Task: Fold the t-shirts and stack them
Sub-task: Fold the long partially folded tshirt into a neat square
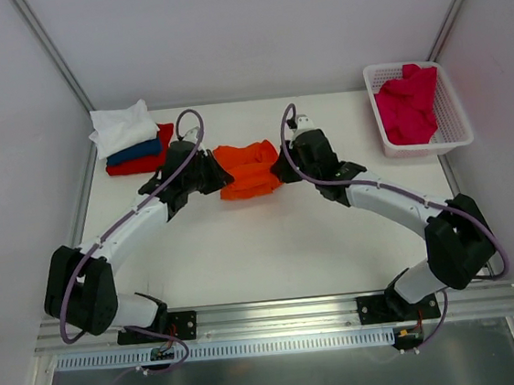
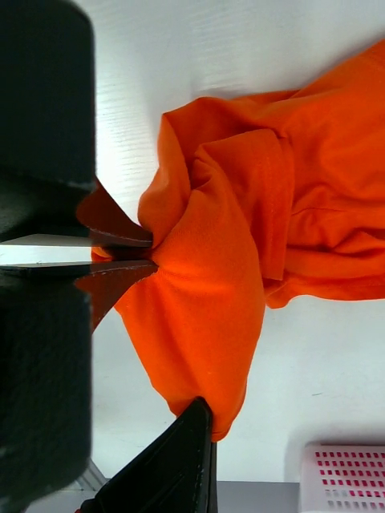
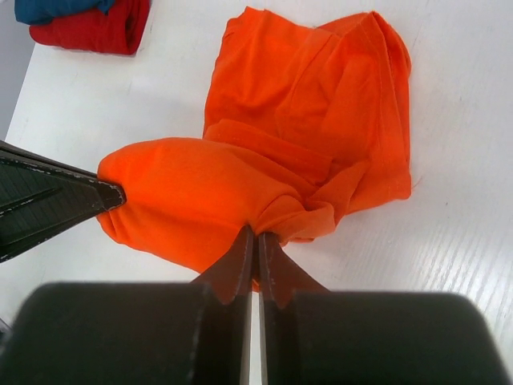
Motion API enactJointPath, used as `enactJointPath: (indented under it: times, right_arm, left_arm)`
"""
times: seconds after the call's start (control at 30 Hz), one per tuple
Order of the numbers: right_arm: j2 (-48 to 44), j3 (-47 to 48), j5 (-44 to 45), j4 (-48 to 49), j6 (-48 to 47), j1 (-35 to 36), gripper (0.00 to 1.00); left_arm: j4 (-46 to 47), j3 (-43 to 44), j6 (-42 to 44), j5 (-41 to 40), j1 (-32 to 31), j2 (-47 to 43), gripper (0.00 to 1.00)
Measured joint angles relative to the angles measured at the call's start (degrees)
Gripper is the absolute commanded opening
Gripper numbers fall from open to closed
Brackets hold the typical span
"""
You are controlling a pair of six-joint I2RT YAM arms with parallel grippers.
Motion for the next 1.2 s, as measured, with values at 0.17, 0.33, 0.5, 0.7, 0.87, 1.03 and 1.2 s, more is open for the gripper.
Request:
enactJointPath:
  times: [0.17,0.33,0.5,0.7,0.87,1.03,1.2]
  right_arm:
    - [4.79,5.49,-2.10,-0.74,-1.33,-2.36,0.00]
    - [10.14,11.15,-4.15,-1.51,-2.25,-4.17,0.00]
    - [15.89,16.65,-5.81,-1.95,-2.62,-5.75,0.00]
    - [22.38,22.93,-7.76,-2.29,-2.60,-8.02,0.00]
    - [26.34,26.18,-9.11,-2.25,-2.43,-9.94,0.00]
    - [28.63,27.91,-10.12,-1.38,-2.23,-11.69,0.00]
    - [28.83,27.91,-10.54,0.94,-2.14,-12.90,0.00]
  left_arm:
    - [-0.17,4.42,1.29,1.38,1.64,4.24,0.00]
    - [-0.17,9.44,2.69,2.45,3.39,10.03,0.00]
    - [-0.50,14.40,3.34,4.04,5.35,16.00,0.00]
    - [-0.33,20.72,3.93,6.40,7.74,22.93,0.00]
    - [-0.42,24.98,4.04,7.56,8.81,27.58,0.00]
    - [-0.44,30.08,4.24,9.11,9.53,31.54,0.00]
    - [-0.37,34.25,4.33,10.23,9.86,33.94,0.00]
